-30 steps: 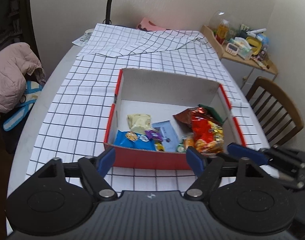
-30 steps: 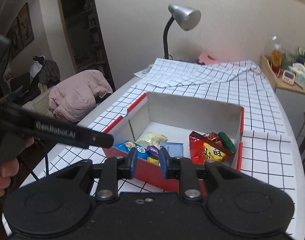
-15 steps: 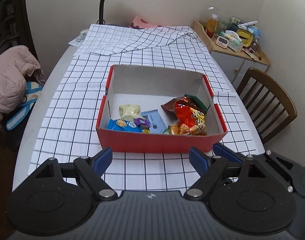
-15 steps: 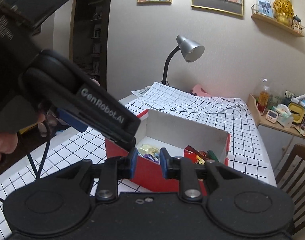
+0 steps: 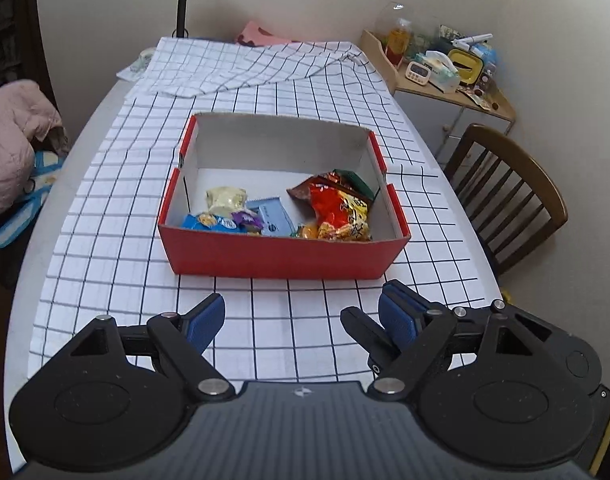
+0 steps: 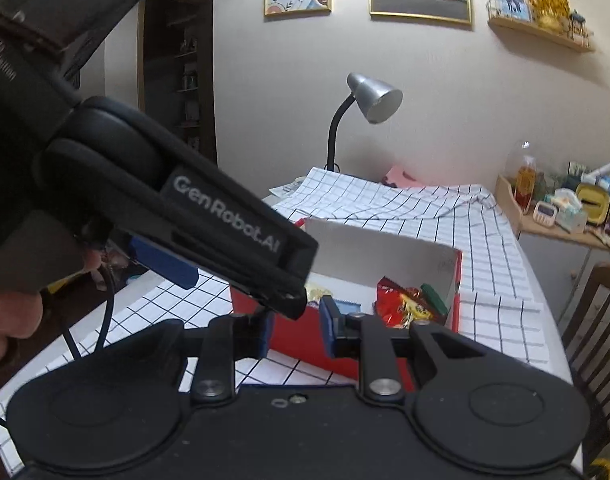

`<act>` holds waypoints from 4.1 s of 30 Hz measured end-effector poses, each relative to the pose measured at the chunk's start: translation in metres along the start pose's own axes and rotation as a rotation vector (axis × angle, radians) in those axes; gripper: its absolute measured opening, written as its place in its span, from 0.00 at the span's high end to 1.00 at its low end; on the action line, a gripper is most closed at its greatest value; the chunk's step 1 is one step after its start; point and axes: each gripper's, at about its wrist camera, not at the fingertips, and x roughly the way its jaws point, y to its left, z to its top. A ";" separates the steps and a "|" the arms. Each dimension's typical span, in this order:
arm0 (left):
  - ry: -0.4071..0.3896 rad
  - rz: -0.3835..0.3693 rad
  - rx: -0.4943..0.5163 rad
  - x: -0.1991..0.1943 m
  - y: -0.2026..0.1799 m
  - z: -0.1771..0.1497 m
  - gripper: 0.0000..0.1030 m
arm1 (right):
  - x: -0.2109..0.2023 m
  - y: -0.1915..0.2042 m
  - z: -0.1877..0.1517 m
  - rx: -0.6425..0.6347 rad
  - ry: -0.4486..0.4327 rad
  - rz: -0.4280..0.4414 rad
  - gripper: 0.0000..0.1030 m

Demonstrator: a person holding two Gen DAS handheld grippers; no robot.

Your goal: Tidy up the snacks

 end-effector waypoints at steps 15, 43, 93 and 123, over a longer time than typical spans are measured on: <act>0.093 0.059 -0.006 0.004 0.002 -0.006 0.18 | -0.002 0.050 -0.017 -0.294 -0.023 -0.153 0.78; -0.089 0.049 0.030 -0.050 0.008 -0.022 0.20 | -0.024 0.006 -0.015 -0.072 -0.007 -0.170 0.00; -0.323 0.061 0.052 -0.110 0.024 -0.084 0.14 | -0.103 0.012 0.027 0.117 -0.149 -0.171 0.01; -0.289 0.054 0.029 -0.103 0.027 -0.088 0.14 | -0.101 0.005 0.017 0.140 -0.100 -0.207 0.01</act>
